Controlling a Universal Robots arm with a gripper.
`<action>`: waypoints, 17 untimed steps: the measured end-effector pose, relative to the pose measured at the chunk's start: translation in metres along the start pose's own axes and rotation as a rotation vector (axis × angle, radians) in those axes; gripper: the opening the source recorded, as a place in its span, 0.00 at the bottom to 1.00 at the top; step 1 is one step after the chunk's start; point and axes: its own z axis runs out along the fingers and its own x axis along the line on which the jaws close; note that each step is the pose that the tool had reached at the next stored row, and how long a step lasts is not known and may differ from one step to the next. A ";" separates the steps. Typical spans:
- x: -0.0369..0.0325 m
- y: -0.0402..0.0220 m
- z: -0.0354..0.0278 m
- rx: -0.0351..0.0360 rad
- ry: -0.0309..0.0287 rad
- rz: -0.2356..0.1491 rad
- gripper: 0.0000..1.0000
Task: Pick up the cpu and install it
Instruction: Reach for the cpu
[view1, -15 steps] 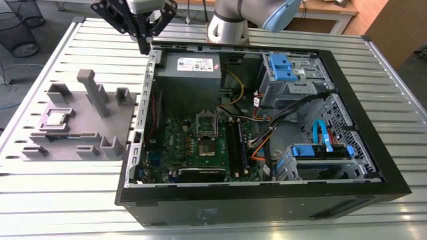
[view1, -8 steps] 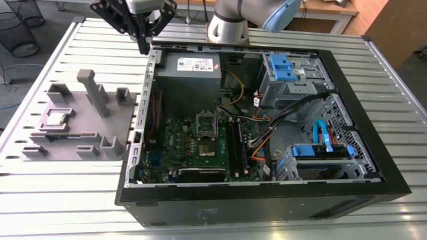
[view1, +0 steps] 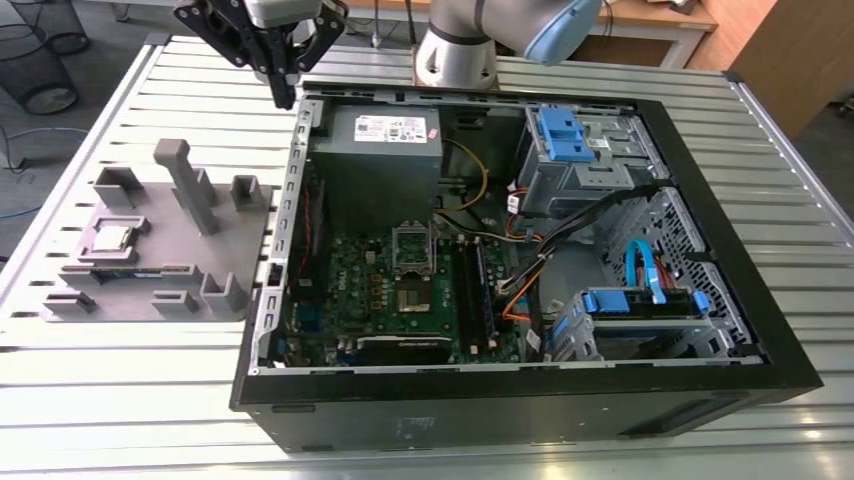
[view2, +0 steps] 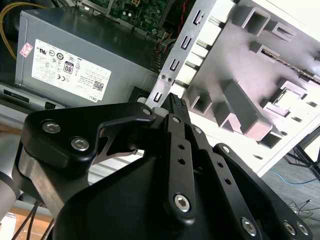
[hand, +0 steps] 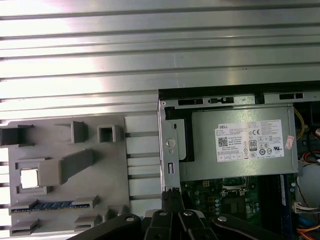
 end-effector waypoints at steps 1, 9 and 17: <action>0.0007 0.0000 0.0000 0.0000 0.0000 0.000 0.11; 0.0061 -0.0004 -0.0001 0.0000 -0.0004 0.000 0.11; 0.0099 -0.0007 -0.0002 -0.0001 -0.0006 0.000 0.11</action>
